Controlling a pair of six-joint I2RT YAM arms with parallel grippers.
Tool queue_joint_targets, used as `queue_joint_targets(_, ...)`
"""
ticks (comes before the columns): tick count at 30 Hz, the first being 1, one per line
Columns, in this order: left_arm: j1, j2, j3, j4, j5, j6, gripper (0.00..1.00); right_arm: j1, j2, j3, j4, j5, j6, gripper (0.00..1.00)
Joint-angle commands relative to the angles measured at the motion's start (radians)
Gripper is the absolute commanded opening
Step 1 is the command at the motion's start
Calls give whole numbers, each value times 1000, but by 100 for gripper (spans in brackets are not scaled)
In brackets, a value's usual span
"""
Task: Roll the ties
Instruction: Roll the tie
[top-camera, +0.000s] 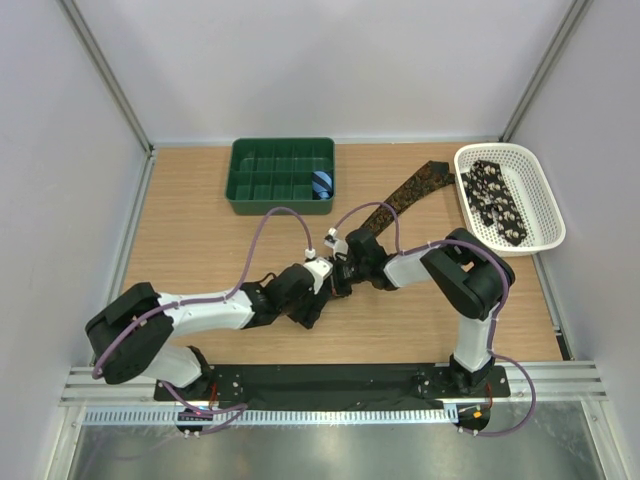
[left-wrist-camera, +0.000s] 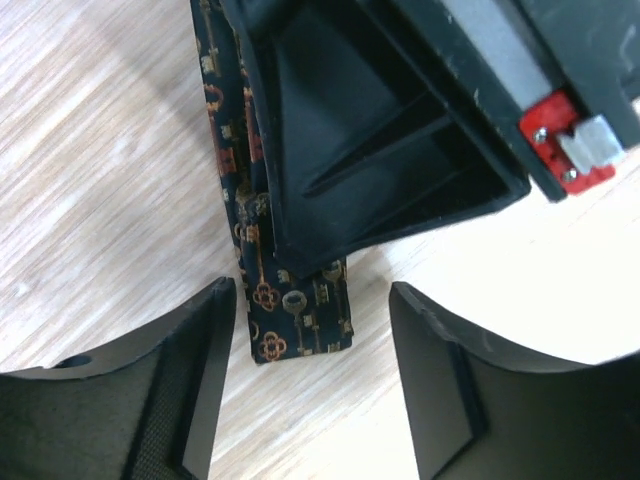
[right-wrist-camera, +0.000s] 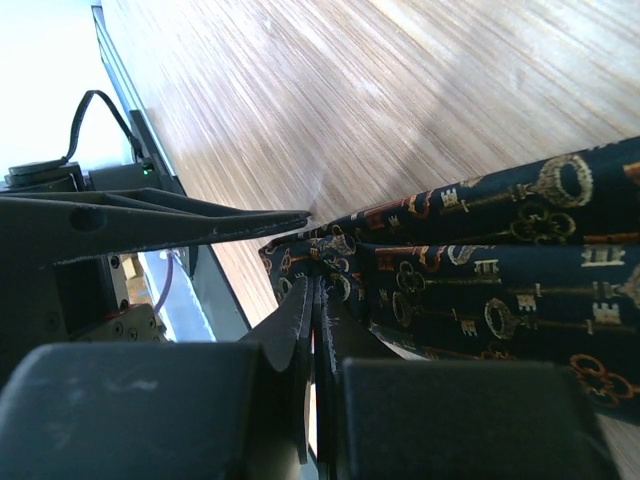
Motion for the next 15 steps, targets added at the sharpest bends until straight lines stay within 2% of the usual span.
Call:
queue_joint_targets(1, -6, -39, 29, -68, 8, 29, 68, 2, -17, 10, -62, 51, -60, 4)
queue_joint_targets(5, -6, -47, 64, -94, -7, 58, 68, 3, -23, 21, -77, 53, -71, 4)
queue_joint_targets(15, 7, 108, 151, -111, -16, 112, 61, 3, -54, 44, -126, 44, -83, 4)
